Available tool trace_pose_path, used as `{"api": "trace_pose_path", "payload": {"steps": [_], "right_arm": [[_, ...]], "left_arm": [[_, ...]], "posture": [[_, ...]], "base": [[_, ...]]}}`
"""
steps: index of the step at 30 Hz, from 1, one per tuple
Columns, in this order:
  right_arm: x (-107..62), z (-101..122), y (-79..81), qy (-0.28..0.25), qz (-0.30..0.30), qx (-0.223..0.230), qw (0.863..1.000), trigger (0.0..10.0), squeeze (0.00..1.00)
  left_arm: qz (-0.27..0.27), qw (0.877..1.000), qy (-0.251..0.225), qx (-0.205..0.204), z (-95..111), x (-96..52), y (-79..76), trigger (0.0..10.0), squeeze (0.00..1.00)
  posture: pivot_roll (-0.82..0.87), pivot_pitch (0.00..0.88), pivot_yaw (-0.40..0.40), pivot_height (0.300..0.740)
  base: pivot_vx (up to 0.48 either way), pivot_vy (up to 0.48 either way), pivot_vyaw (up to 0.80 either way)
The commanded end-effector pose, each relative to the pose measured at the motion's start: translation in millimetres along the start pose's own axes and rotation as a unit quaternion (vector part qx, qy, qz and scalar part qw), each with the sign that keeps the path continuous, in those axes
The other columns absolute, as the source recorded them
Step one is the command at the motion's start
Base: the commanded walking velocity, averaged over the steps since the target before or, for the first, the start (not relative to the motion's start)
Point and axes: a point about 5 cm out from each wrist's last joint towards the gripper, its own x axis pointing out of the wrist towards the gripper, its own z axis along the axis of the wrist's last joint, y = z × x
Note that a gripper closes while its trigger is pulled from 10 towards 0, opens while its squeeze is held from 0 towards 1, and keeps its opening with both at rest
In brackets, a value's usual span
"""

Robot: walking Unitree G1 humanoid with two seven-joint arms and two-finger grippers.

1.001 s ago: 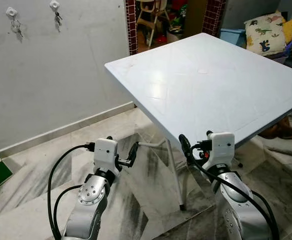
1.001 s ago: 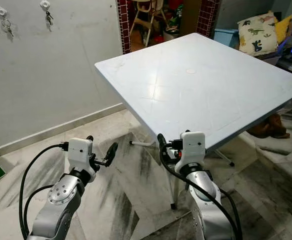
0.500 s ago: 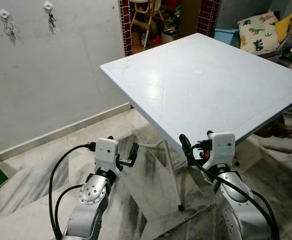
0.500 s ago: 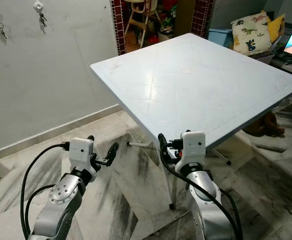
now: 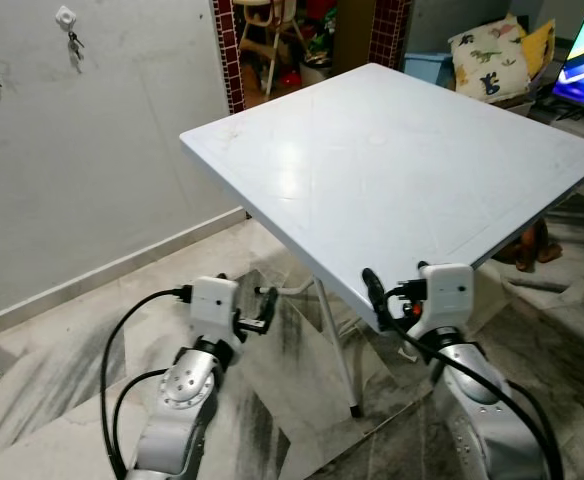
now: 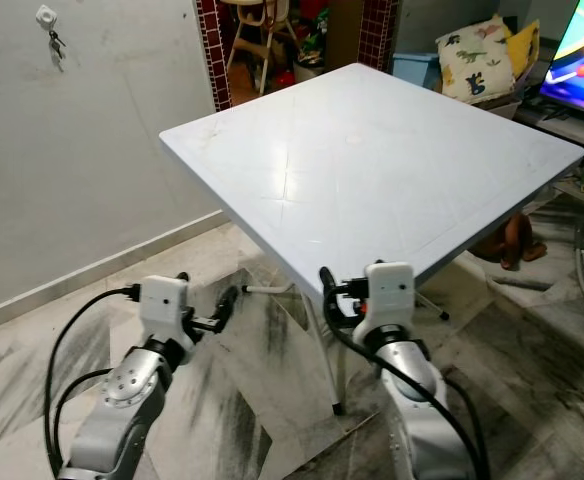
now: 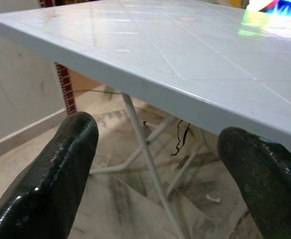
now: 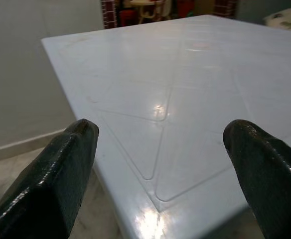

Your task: Hang keys on a hook

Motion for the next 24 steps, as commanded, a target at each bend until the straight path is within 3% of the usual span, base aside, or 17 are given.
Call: {"api": "trace_pose_path", "payload": {"steps": [1, 12, 15, 24], "right_arm": [[1.2, -2.8, 0.7, 0.008, -0.001, -0.001, 1.000, 10.0, 0.00], [2.1, -1.8, -0.5, 0.007, -0.002, -0.003, 1.000, 10.0, 0.00], [2.3, -1.4, -1.5, 0.006, -0.004, -0.004, 1.000, 10.0, 0.00], [4.0, 0.7, -3.7, 0.001, -0.012, -0.006, 1.000, 10.0, 0.00]], "left_arm": [[0.003, 1.000, 0.000, -0.002, -0.1, -0.1, 1.8, 10.0, 0.00], [0.002, 1.000, -0.005, -0.005, 1.4, 0.4, 1.9, 10.0, 0.00], [-0.005, 1.000, -0.013, 0.011, 4.0, 1.3, 0.8, 10.0, 0.00], [0.004, 1.000, -0.014, -0.005, 5.4, 3.2, 4.4, 10.0, 0.00]], "posture": [[-0.06, 0.000, 0.063, 0.740], [-0.06, 0.000, 0.062, 0.740], [-0.07, 0.000, 0.062, 0.740], [-0.07, 0.000, 0.059, 0.740]], "base": [[0.000, 0.000, -0.80], [0.000, 0.000, -0.80], [0.000, 0.000, -0.80], [0.000, 0.000, -0.80]]}}
